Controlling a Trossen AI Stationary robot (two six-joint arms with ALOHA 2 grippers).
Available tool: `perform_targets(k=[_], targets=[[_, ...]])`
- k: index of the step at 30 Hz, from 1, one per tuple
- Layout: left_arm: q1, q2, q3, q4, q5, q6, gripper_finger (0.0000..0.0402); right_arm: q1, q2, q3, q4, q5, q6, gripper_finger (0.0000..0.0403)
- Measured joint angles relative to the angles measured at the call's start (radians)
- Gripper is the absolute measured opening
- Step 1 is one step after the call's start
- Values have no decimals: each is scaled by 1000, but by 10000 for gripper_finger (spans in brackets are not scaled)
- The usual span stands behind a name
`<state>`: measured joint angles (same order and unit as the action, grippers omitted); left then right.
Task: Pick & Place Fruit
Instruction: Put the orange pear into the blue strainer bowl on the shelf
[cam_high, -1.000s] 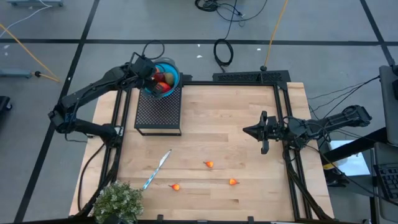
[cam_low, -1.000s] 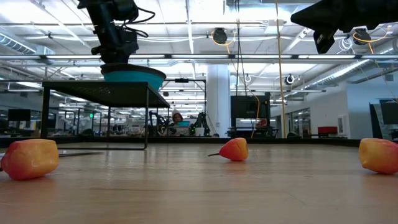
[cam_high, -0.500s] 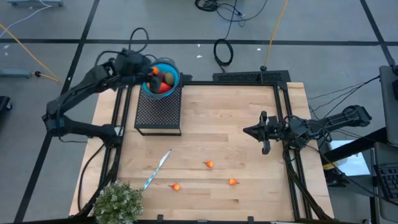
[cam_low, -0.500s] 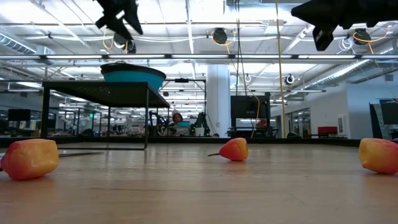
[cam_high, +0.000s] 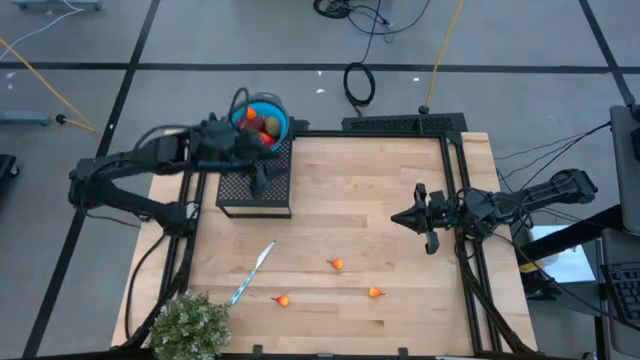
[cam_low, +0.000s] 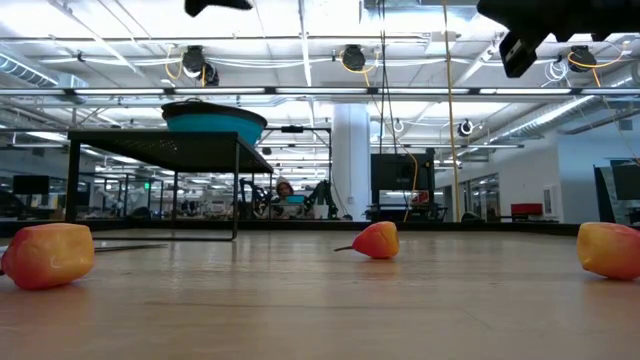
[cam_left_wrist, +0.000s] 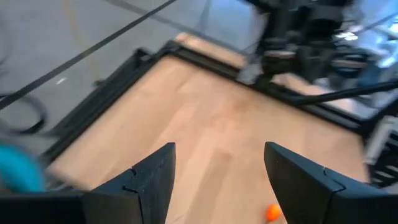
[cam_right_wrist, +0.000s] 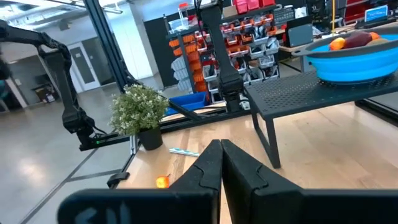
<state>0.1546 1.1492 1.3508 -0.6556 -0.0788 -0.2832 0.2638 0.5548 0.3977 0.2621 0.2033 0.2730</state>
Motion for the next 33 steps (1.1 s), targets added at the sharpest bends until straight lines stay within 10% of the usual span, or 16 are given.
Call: perform_targets(k=[15, 33], targets=[[-359, 1, -272, 440, 2, -37, 135, 0, 24, 0, -5, 0, -2, 0], [-650, 198, -335, 440, -25, -280, 93, 0, 24, 0, -29, 0, -31, 0]])
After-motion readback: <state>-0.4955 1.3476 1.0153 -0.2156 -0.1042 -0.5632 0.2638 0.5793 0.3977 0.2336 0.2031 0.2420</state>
